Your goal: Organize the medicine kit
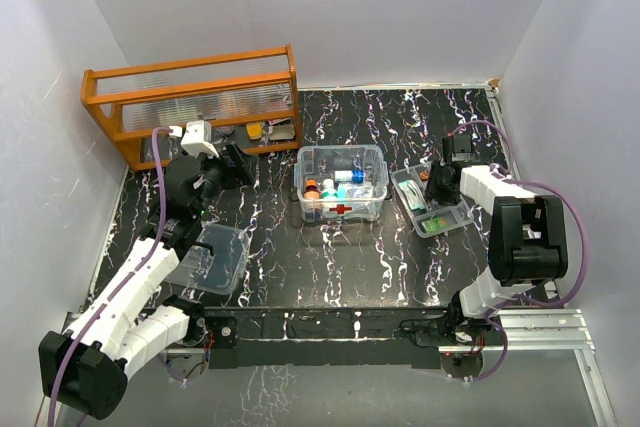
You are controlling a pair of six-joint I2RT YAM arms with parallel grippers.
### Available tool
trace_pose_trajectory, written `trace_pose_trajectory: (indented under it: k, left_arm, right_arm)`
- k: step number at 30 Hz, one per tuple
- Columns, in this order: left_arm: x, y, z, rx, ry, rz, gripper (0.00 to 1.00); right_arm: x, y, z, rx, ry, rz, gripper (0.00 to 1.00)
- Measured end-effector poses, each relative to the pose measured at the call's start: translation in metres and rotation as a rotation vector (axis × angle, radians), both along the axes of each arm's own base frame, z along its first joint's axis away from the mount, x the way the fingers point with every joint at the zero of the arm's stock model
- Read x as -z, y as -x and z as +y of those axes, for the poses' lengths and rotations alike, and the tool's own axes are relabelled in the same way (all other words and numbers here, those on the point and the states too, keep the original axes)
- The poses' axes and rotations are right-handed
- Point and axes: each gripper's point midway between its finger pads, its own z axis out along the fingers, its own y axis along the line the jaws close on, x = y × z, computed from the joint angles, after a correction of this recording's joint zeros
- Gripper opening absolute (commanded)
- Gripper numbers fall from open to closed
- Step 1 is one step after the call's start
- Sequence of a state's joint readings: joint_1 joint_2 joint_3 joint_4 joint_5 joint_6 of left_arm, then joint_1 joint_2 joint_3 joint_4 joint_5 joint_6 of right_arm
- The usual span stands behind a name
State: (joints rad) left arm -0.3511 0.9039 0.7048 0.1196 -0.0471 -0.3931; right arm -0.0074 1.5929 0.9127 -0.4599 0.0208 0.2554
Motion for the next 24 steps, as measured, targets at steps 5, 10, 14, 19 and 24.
trace_pose_trajectory:
  k: [5, 10, 14, 19, 24]
  left_arm:
    - [0.001, 0.000, 0.000, 0.001, 0.000, 0.002, 0.75]
    - [0.003, -0.001, -0.001, 0.003, -0.001, 0.010, 0.75]
    - [0.009, -0.003, -0.003, 0.005, 0.000, 0.029, 0.75]
    - [0.030, -0.005, -0.007, 0.014, -0.008, 0.104, 0.76]
    - [0.054, -0.006, -0.017, 0.048, -0.013, 0.220, 0.75]
  right_arm:
    - [0.000, -0.003, 0.004, -0.020, 0.032, -0.002, 0.36]
    - [0.009, -0.001, 0.010, -0.052, 0.061, 0.027, 0.37]
    - [0.009, -0.004, 0.012, -0.060, 0.071, 0.025, 0.35]
    - [0.009, -0.009, 0.010, -0.059, 0.081, 0.028, 0.29]
    - [0.009, -0.012, 0.011, -0.063, 0.079, 0.023, 0.20]
